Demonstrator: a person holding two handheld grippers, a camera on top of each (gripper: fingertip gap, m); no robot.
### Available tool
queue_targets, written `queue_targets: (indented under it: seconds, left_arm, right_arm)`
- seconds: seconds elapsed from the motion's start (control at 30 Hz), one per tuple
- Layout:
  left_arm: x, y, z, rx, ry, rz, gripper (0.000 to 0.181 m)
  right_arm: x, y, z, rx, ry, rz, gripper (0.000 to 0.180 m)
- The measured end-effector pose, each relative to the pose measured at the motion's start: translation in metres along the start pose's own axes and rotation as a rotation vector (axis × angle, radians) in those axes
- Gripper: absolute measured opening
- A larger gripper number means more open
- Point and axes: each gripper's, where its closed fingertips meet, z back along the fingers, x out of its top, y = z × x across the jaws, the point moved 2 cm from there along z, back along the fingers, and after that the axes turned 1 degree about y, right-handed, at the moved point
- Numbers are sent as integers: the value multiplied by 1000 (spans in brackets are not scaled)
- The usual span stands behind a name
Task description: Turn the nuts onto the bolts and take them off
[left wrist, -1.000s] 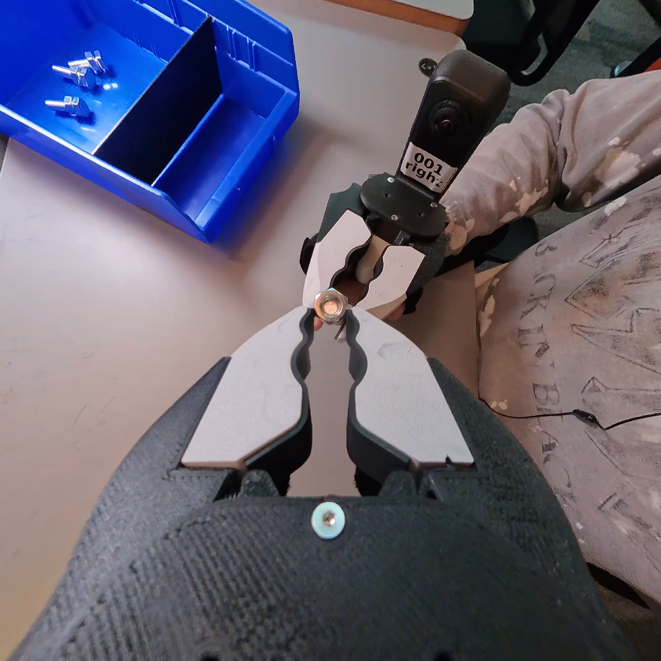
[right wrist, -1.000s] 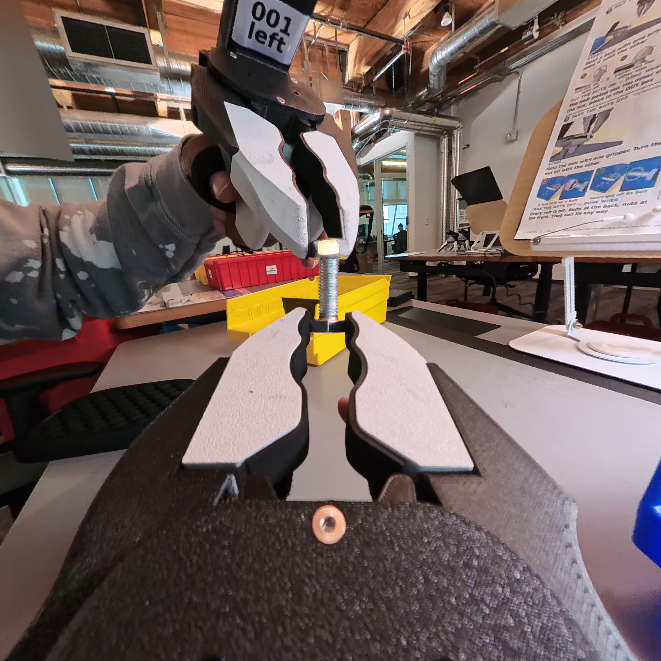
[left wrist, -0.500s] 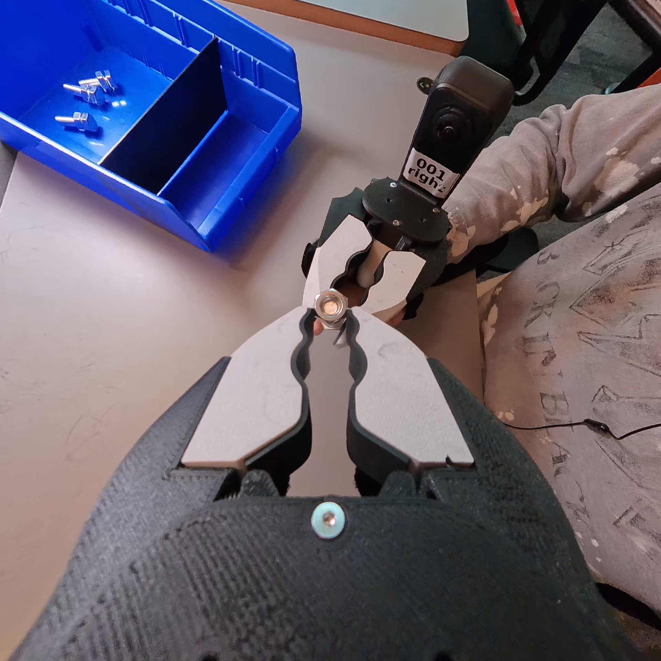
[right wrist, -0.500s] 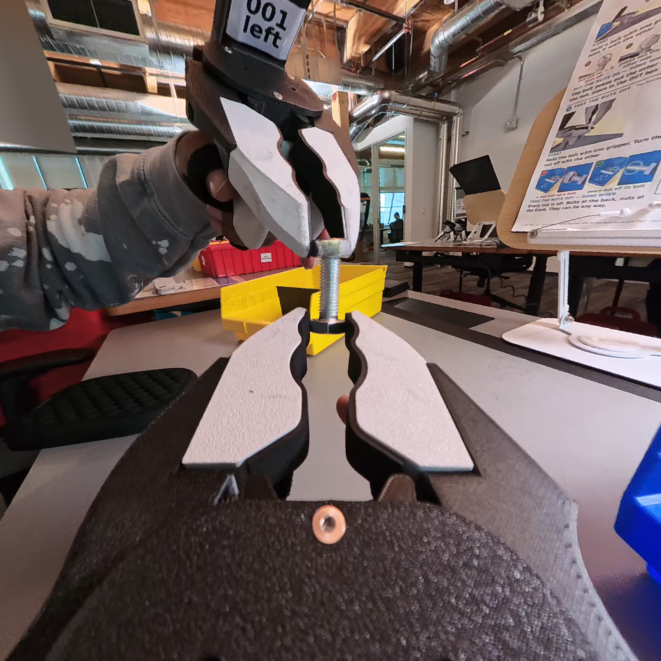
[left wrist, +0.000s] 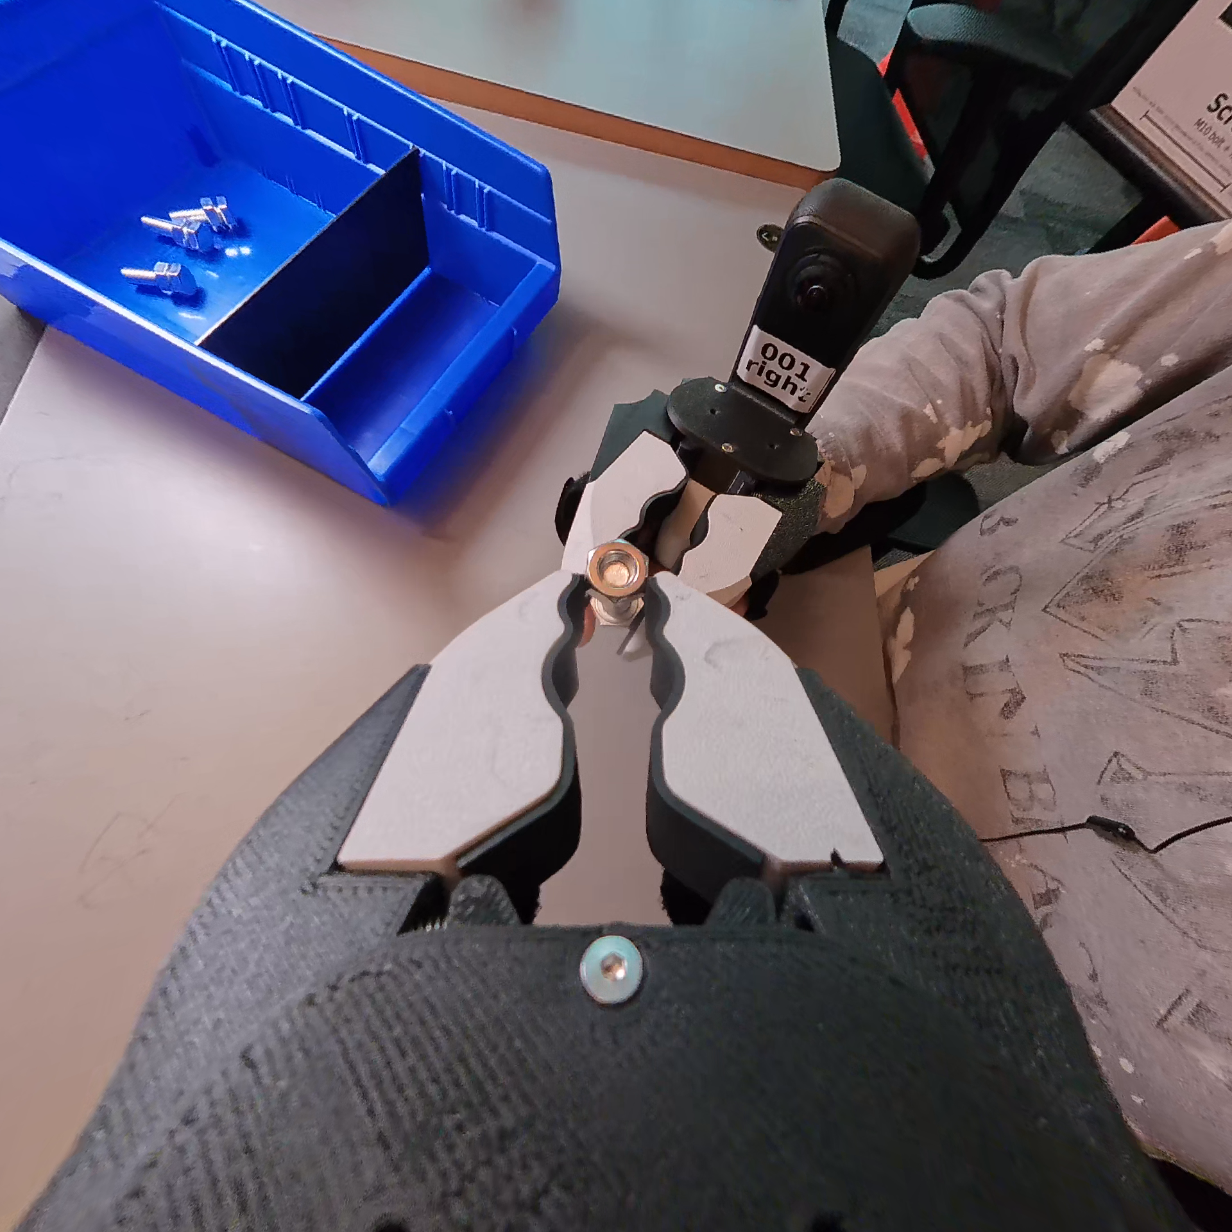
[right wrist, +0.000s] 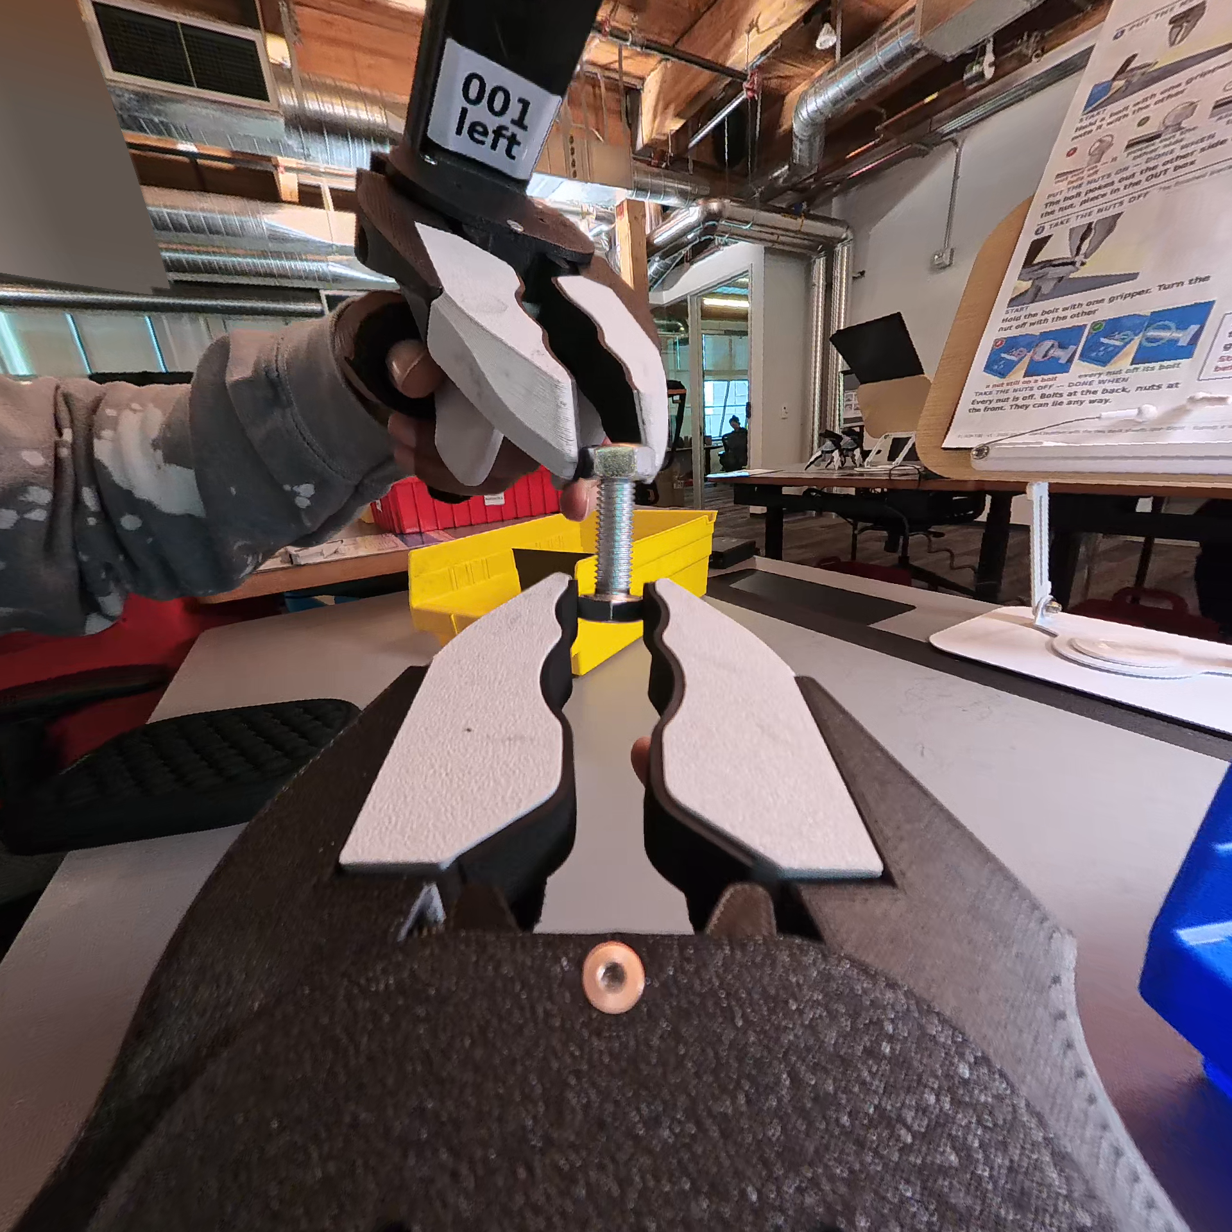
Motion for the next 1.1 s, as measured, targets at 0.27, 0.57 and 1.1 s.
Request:
queue_targets:
  seconds: [0.27, 0.57, 1.1]
  left_arm:
    - [0, 0, 0, 4, -29, -3, 18]
    - [-1, -1, 0, 22, -30, -17, 19]
    - [0, 3, 8, 115, -341, -27, 33]
  right_arm:
    - [1, 0, 0, -2, 0, 0, 18]
    - [3, -1, 1, -8, -11, 5, 18]
    - [3, -4, 2, -27, -5, 12, 18]
